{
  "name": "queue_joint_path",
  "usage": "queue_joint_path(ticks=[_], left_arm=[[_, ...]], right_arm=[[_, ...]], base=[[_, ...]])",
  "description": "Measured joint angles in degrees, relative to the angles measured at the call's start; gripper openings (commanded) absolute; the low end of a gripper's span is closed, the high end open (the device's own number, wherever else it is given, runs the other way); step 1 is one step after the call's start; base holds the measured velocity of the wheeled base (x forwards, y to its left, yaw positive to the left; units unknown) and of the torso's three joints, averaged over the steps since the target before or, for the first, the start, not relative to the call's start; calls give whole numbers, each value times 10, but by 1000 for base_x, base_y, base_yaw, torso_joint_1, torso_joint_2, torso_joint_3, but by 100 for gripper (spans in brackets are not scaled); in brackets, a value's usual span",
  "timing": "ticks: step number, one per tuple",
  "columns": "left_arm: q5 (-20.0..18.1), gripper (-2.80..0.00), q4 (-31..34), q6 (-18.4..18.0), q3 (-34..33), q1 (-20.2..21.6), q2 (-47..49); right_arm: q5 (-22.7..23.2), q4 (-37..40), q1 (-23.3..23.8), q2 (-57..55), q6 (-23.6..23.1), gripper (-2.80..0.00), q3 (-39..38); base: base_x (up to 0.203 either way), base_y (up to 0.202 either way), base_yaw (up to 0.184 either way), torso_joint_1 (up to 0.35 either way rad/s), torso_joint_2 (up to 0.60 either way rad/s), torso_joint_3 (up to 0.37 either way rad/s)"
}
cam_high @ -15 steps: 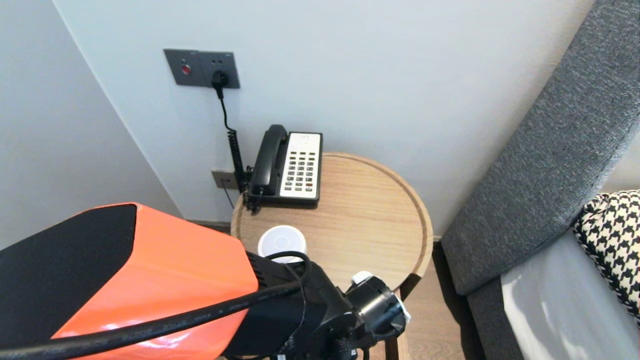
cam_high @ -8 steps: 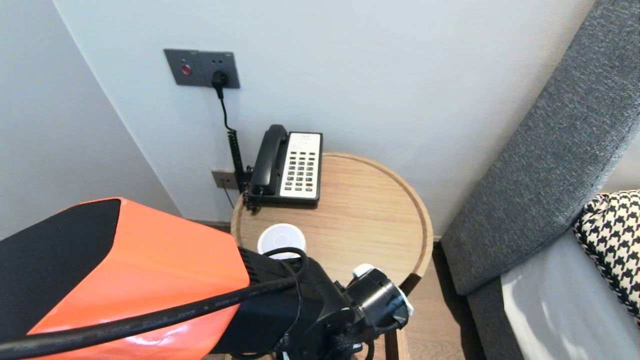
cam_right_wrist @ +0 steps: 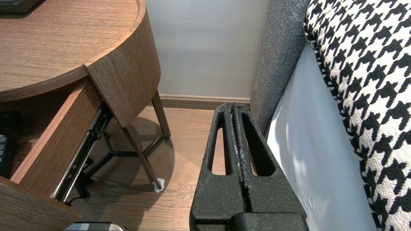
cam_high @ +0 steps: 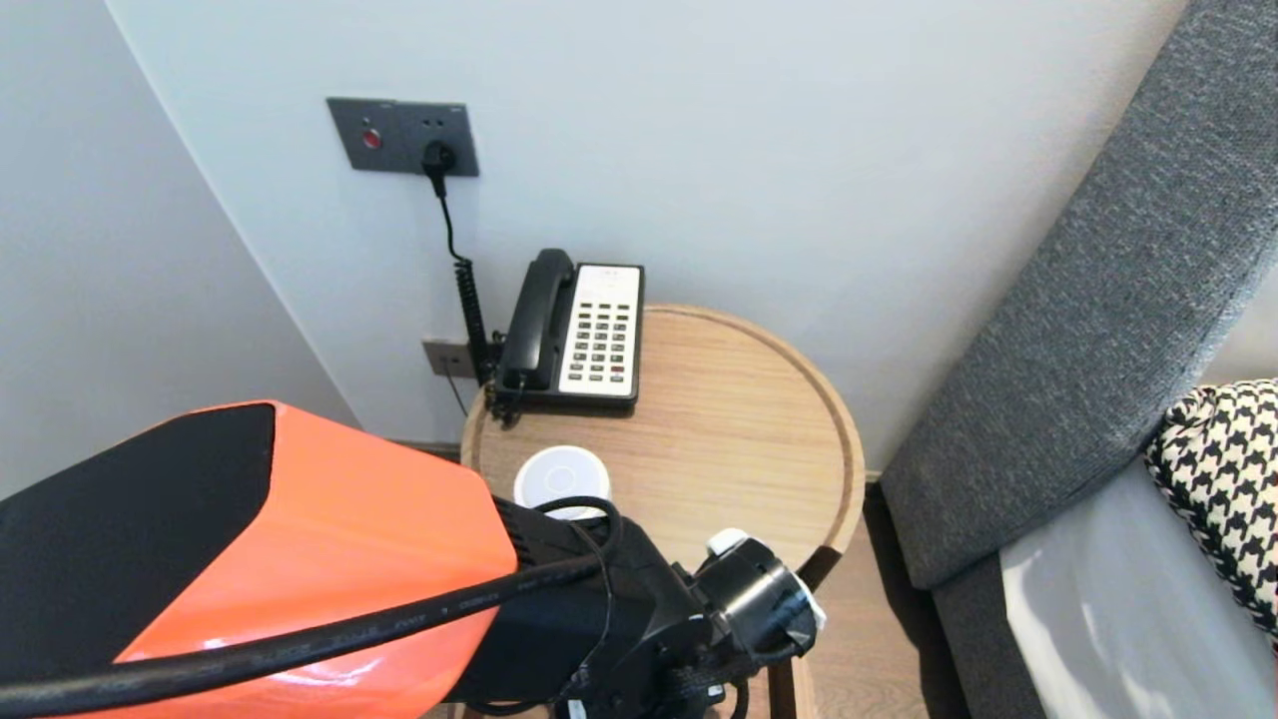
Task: Take the remote control out of the drawer one by one and place them on the table
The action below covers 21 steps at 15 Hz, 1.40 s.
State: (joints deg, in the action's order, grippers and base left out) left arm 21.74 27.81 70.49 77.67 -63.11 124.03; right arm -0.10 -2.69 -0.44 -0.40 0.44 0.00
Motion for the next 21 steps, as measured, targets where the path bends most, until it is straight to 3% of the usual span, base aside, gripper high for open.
queue_joint_path(ticks=[3,16,17,18,21], left_arm=[[0,0,-1,-16,3,0,3],[-2,0,-2,-15,1,0,16],[-2,-115,-3,-15,1,0,16],[-2,-280,-3,-15,1,0,17],[-2,-280,-2,-15,1,0,17]], right_arm=[[0,0,0,0,0,-280,0],[0,0,0,0,0,-280,0],[0,0,0,0,0,-280,0],[0,0,0,0,0,-280,0],[0,0,0,0,0,-280,0]], base=[[0,0,0,0,0,0],[0,0,0,0,0,0],[0,0,0,0,0,0],[0,0,0,0,0,0],[0,0,0,0,0,0]])
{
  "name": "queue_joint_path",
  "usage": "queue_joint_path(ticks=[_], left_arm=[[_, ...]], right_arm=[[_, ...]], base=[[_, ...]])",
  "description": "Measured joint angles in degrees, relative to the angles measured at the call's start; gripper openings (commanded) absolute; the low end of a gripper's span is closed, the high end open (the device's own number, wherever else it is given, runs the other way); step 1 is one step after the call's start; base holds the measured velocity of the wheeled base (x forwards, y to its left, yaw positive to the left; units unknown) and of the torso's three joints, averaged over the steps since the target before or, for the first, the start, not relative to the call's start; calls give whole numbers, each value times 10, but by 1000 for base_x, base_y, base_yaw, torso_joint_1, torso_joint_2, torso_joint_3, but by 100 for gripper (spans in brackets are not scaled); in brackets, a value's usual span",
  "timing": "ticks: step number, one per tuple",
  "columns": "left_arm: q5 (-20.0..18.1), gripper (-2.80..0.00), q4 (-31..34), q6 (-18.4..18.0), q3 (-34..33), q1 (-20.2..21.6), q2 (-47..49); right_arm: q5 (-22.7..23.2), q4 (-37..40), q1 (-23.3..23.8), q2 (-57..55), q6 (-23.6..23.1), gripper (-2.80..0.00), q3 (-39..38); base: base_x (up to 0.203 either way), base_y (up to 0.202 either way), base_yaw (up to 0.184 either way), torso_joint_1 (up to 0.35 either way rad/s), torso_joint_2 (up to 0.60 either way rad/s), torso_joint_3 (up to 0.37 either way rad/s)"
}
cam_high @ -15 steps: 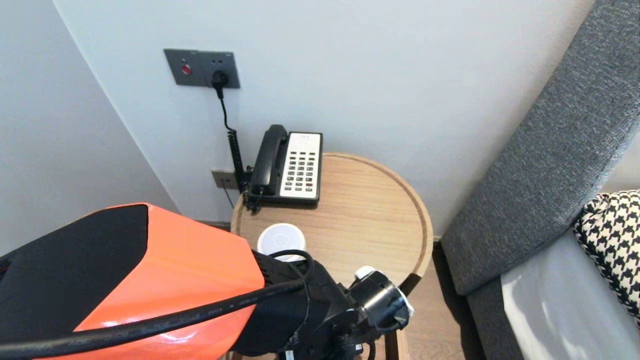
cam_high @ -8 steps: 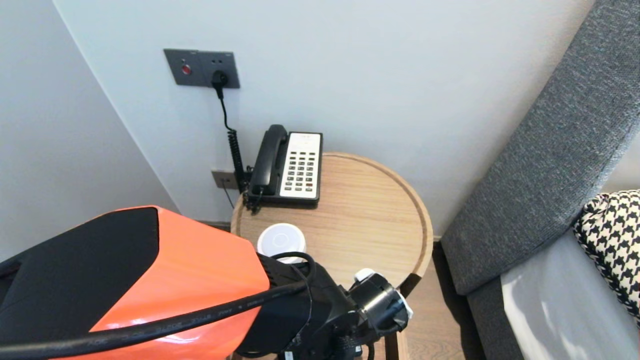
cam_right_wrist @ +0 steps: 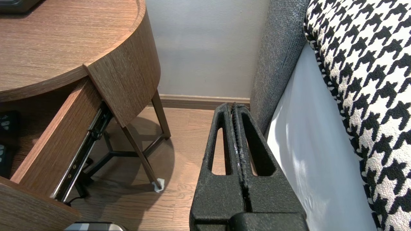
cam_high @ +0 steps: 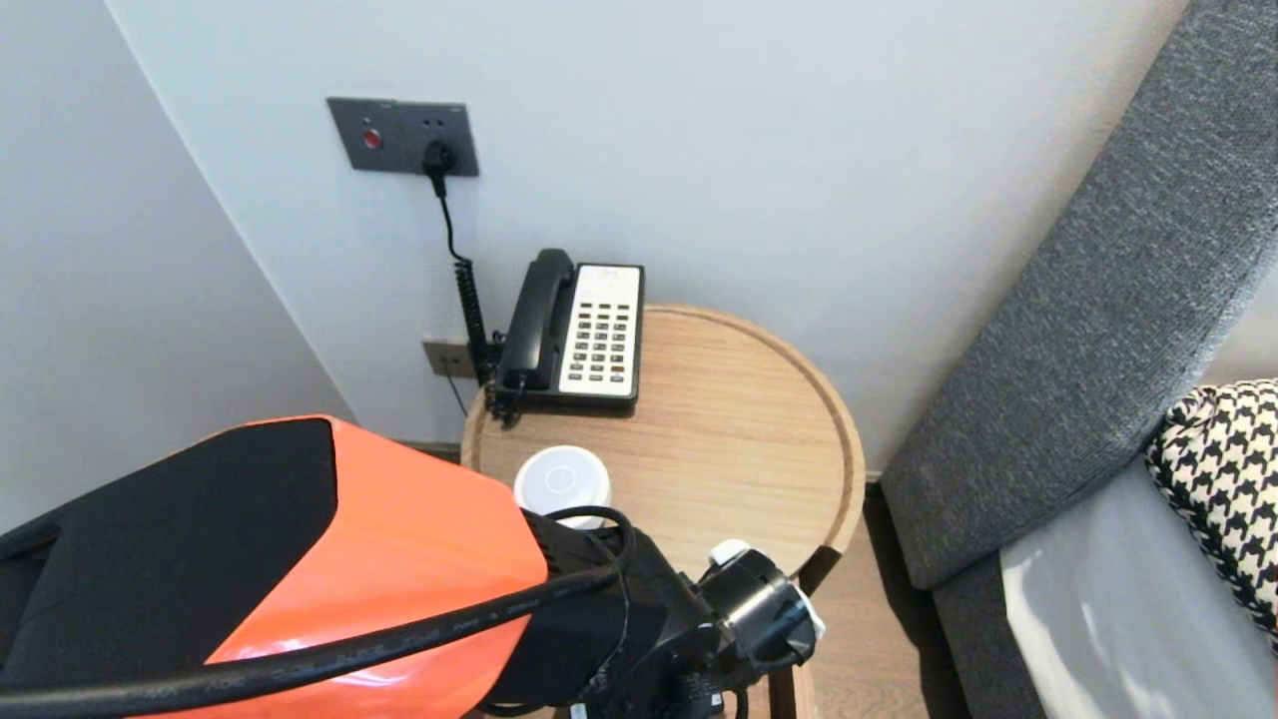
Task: Take the remote control out of the drawer one by one and place them on the table
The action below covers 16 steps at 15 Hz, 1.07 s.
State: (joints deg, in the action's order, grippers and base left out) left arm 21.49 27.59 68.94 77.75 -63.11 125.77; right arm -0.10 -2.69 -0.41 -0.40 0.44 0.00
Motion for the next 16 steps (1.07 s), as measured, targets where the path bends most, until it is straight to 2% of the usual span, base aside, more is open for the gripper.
queue_joint_path(ticks=[16], left_arm=[[7,-280,4,-17,-10,-15,-12]], right_arm=[[0,0,0,0,0,-280,0]], base=[[0,0,0,0,0,0]])
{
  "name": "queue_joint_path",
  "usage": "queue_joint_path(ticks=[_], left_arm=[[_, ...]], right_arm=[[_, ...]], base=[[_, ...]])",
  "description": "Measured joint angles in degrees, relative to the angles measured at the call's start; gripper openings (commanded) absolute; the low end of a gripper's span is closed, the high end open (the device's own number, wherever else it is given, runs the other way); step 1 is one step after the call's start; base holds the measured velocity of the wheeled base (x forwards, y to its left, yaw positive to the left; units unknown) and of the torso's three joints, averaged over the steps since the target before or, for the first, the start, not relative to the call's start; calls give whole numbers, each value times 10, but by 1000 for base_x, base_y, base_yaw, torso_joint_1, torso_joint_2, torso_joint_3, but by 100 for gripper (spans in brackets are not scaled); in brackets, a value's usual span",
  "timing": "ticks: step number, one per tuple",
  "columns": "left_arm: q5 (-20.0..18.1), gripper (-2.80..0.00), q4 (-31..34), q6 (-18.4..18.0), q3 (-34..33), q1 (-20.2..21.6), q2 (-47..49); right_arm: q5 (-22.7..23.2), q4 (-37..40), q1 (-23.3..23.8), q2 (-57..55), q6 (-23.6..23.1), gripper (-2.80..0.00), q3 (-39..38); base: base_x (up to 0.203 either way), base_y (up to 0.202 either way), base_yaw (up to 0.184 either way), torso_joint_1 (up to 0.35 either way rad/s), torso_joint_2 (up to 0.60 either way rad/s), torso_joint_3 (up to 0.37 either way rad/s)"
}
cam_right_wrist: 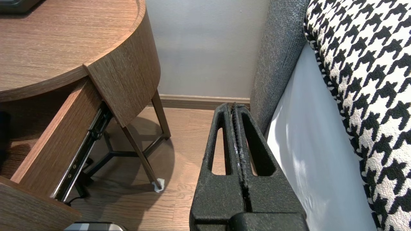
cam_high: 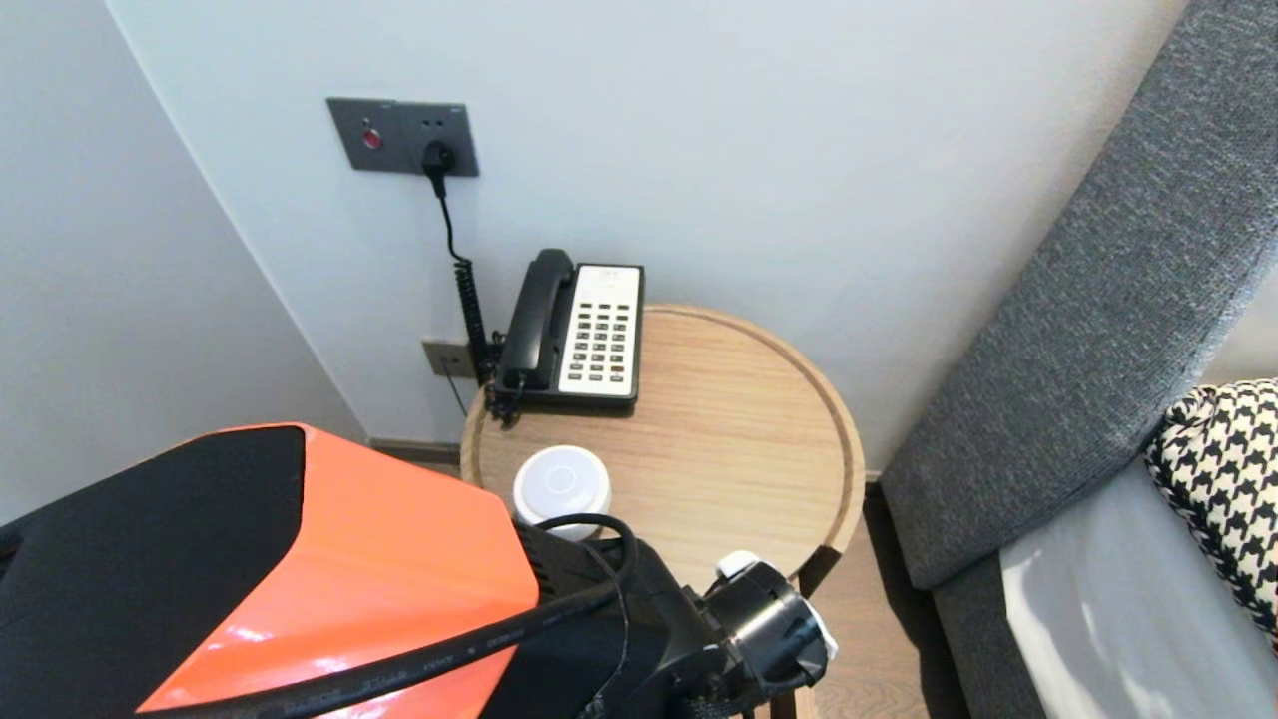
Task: Take the remote control out of the drawer one by one and place them on the table
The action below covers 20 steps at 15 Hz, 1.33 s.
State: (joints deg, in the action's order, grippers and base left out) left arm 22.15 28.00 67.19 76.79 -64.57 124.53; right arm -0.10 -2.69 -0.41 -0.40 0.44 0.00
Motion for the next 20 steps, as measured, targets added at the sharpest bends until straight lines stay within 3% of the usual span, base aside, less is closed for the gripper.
queue_joint_path(ticks=[5,7,12,20], left_arm=[[33,-280,-6,33,-13,-1,-9],[48,-280,-7,64,-13,-1,-11],[57,-280,3,130,-17,0,-18],[56,-280,73,228,-10,0,-19]], right_arm=[[0,0,0,0,0,-280,0],[0,0,0,0,0,-280,0],[0,0,0,0,0,-280,0],[0,0,0,0,0,-280,0]], base=[[0,0,0,0,0,0],[0,0,0,0,0,0],[0,0,0,0,0,0],[0,0,0,0,0,0]])
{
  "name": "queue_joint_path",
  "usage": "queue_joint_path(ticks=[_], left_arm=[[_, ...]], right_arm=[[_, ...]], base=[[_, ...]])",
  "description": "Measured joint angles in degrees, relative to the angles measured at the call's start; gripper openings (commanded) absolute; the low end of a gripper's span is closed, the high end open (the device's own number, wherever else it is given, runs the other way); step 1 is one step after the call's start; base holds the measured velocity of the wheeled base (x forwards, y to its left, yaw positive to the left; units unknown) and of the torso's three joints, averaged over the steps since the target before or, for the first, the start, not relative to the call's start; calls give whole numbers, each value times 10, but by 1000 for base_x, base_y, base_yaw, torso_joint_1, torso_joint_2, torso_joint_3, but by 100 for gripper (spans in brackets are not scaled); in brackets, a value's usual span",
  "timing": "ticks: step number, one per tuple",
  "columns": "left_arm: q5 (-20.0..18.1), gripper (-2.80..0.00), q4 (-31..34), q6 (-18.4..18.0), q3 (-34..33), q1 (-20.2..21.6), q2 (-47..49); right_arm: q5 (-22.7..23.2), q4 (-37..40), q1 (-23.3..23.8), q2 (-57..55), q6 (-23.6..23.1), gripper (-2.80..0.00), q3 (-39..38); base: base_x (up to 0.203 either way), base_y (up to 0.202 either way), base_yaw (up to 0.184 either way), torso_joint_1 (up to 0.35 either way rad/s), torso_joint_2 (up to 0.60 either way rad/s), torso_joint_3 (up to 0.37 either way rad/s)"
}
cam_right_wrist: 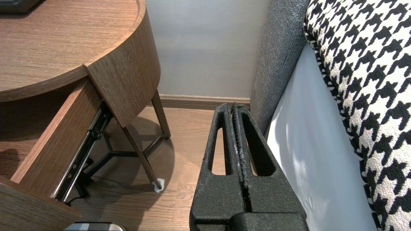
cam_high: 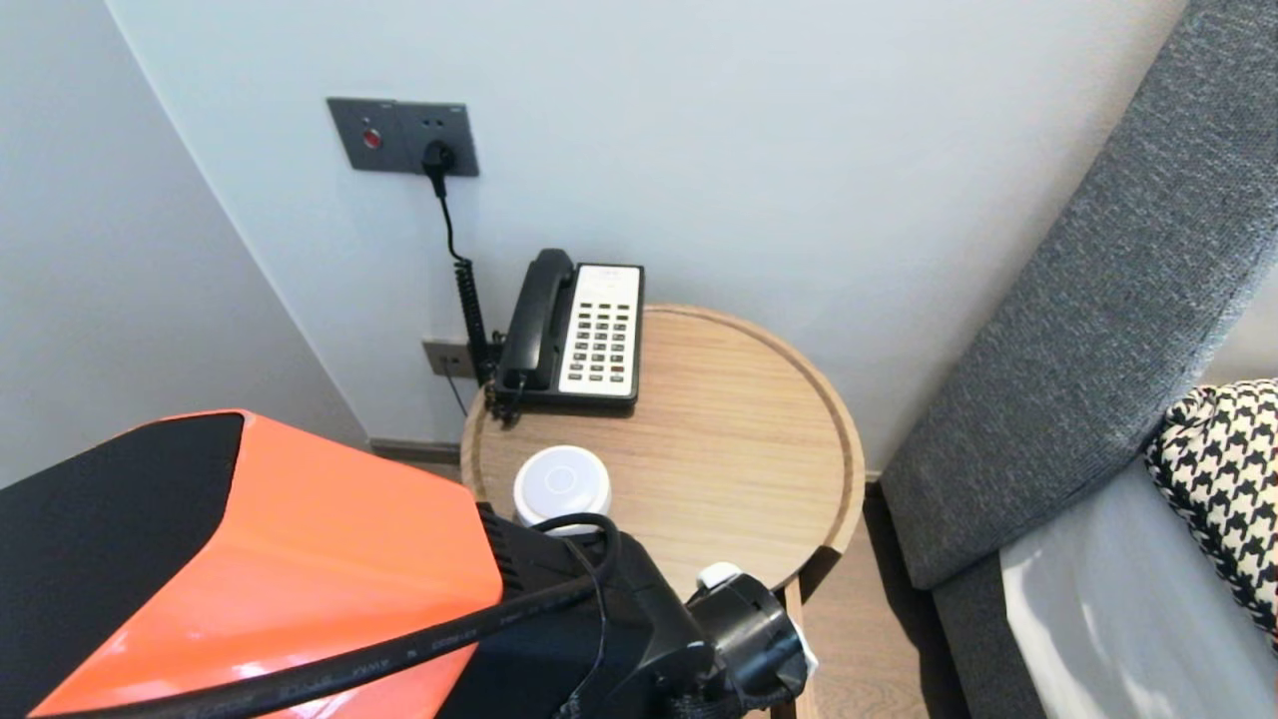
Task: Take the remote control out of the drawer one by one and place them on the table
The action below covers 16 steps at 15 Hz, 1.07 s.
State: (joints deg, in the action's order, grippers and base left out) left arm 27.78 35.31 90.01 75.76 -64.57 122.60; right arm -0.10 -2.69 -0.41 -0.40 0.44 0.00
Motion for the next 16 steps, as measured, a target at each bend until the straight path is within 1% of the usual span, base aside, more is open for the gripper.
queue_joint_path(ticks=[5,9,16], left_arm=[[5,-280,9,18,2,-2,-2],[28,-280,13,24,1,-4,-6],[31,-280,20,27,-8,-6,-26]], right_arm=[[0,0,0,0,0,-280,0],[0,0,0,0,0,-280,0],[0,0,0,0,0,-280,0]], base=[[0,0,0,0,0,0],[0,0,0,0,0,0],[0,0,0,0,0,0]])
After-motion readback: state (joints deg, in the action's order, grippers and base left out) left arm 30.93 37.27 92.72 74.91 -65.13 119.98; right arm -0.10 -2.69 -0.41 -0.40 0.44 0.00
